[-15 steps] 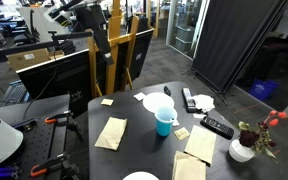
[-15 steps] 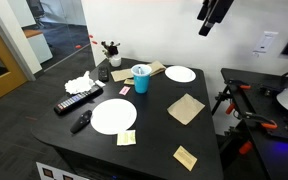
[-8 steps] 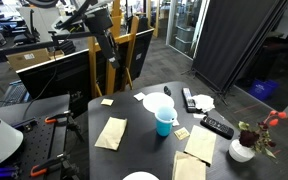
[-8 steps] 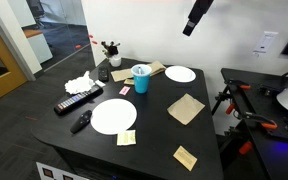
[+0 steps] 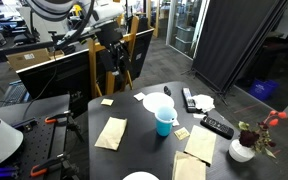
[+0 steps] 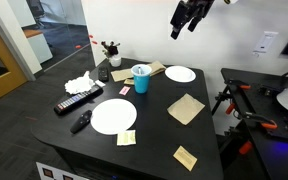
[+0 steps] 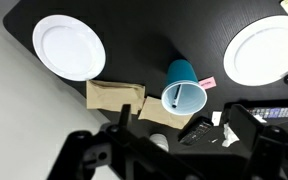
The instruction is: Remove the marker from the cup and put it on the table
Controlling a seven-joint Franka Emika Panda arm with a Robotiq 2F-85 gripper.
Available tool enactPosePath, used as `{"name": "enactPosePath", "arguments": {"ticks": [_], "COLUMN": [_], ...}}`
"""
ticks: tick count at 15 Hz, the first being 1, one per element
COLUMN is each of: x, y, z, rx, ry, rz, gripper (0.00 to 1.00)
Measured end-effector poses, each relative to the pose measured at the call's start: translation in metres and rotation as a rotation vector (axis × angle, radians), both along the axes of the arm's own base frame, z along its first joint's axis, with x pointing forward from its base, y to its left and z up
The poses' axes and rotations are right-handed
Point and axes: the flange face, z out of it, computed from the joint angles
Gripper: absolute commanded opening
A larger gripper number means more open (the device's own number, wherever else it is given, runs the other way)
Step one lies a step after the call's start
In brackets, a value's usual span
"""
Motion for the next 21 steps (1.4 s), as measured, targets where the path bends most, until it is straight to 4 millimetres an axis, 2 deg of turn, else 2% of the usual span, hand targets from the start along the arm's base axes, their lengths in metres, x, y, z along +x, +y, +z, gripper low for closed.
{"name": "enactPosePath", "arguments": {"ticks": [11, 21], "x": [0.057, 0.098], "y": [-0.031, -0.03], "z": [-0.045, -0.088], "rx": [0.169, 0.195], "ry": [-0.062, -0.069], "rz": [-0.319, -0.418], "gripper": [1.0, 1.0]}}
